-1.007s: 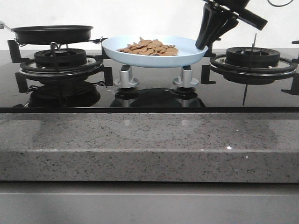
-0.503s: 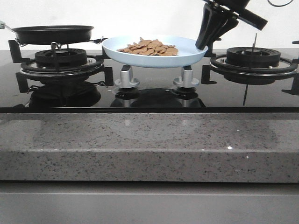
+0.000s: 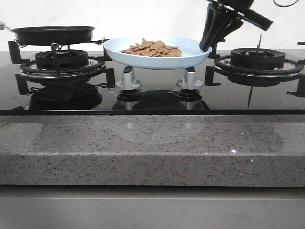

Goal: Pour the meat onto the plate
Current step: 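Lower the meat-filled plate back between the knobs with the right gripper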

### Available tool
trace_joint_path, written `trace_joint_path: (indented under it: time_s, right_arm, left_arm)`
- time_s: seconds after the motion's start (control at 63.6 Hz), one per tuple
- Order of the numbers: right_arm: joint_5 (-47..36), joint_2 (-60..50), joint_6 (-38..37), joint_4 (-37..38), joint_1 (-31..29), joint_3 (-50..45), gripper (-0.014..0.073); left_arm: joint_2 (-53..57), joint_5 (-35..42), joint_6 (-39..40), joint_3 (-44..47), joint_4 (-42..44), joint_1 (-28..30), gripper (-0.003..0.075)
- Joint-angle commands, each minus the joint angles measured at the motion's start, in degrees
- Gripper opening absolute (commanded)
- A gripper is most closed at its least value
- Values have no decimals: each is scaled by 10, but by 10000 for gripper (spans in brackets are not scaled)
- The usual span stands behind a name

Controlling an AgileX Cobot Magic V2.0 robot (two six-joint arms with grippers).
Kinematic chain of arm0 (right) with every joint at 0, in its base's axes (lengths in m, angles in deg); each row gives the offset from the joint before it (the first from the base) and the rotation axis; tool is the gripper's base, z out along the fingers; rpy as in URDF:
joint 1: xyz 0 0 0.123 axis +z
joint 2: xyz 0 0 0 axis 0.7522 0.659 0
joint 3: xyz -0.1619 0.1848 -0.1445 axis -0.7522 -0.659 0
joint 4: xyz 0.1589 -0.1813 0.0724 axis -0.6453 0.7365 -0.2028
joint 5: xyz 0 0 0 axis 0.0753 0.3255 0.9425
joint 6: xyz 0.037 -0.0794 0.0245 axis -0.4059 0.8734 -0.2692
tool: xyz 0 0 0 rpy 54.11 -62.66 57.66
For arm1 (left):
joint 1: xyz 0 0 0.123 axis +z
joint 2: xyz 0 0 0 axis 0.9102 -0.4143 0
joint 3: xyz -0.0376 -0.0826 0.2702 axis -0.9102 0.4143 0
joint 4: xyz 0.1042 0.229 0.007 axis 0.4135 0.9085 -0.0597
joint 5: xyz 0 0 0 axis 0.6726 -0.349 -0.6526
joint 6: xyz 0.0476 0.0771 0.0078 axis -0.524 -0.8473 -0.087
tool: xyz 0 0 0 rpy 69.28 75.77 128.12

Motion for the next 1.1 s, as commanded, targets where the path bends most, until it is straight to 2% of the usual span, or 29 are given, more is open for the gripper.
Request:
trace_joint_path:
  time_s: [0.0, 0.488, 0.613, 1.085]
  right_arm:
    - [46, -40, 3, -15, -1, 13, -27]
    - [39, -40, 3, -32, -1, 13, -32]
    - [29, -40, 1, -36, -2, 13, -62]
    - [-3, -40, -3, -85, -46, 13, -60]
  left_arm:
    - [-2, 41, 7, -15, -7, 1, -20]
    - [-2, 42, 7, -15, -7, 1, -20]
    - [-2, 42, 7, -15, -7, 1, -20]
    - [-2, 42, 7, -15, -7, 1, -20]
